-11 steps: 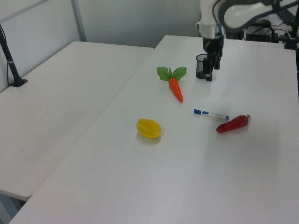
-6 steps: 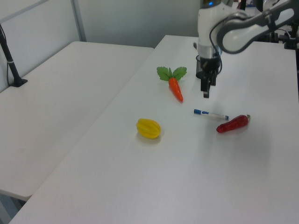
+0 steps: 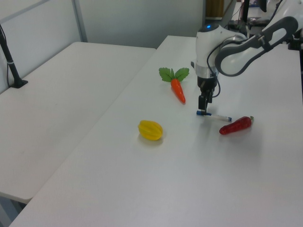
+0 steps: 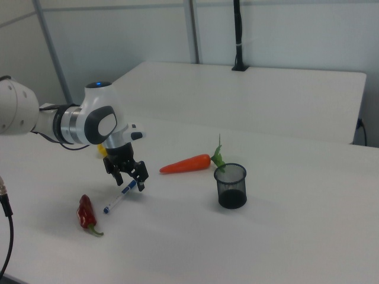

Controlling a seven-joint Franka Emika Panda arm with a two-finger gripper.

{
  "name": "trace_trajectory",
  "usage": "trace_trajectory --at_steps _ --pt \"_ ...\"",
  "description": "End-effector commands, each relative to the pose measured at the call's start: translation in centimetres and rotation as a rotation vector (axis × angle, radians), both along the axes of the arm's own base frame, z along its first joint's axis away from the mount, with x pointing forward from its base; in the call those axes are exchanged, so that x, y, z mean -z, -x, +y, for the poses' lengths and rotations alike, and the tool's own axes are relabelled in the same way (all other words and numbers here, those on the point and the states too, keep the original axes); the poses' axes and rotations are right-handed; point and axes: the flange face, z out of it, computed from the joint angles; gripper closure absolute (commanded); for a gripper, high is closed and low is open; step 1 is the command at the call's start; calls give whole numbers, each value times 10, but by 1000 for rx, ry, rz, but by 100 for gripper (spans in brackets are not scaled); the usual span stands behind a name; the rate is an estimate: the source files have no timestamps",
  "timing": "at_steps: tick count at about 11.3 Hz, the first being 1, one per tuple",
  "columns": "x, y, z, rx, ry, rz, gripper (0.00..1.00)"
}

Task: Place marker
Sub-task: 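Lower the gripper over the marker's middle, then close the gripper on the marker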

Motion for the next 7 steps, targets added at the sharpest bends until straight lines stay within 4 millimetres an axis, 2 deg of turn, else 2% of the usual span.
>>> trace_trajectory --at_steps 1,5,7 --pt "4 1 9 -12 11 -29 28" --pt "2 -1 10 10 9 -35 74" --pt "2 -1 10 17 9 -36 85"
